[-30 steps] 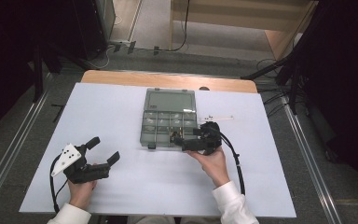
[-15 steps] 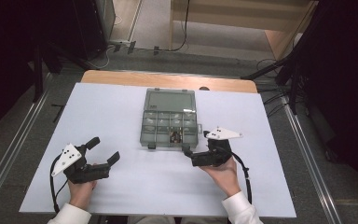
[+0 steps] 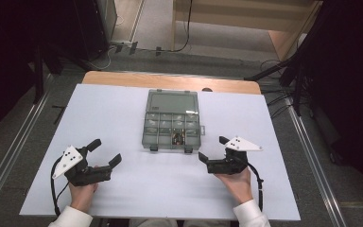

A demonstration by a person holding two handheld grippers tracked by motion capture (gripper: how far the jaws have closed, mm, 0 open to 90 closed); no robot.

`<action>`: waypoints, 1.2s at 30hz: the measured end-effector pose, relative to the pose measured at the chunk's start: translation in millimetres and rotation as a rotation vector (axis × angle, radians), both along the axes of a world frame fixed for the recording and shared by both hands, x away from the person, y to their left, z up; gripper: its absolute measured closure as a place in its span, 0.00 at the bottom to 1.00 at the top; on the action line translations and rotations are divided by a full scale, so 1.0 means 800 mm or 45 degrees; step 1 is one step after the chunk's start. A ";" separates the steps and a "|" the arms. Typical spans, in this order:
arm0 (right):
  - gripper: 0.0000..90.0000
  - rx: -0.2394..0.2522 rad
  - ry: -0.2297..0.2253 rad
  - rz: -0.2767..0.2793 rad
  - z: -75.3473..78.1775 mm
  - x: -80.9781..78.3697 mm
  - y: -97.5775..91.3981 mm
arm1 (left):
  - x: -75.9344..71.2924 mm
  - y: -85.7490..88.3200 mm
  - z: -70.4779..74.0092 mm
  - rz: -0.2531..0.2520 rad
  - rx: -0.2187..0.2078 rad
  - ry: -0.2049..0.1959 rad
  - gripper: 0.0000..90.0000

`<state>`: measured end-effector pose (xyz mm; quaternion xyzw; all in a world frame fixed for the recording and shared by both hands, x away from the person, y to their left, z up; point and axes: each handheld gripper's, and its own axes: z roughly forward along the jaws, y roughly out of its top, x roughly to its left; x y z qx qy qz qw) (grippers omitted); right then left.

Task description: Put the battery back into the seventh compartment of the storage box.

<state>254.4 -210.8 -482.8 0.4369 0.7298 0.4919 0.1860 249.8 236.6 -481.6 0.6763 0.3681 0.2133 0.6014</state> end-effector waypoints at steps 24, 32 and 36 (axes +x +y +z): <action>0.02 0.210 -0.210 -0.172 -0.010 -0.054 -0.093 | 0.001 0.000 0.000 0.001 0.003 0.002 0.05; 0.03 0.204 -0.242 -0.185 -0.014 -0.061 -0.100 | 0.001 0.000 0.000 0.000 -0.006 -0.002 0.05; 0.03 0.169 -0.244 -0.177 -0.015 -0.060 -0.094 | 0.002 0.001 0.000 0.007 -0.009 0.003 0.05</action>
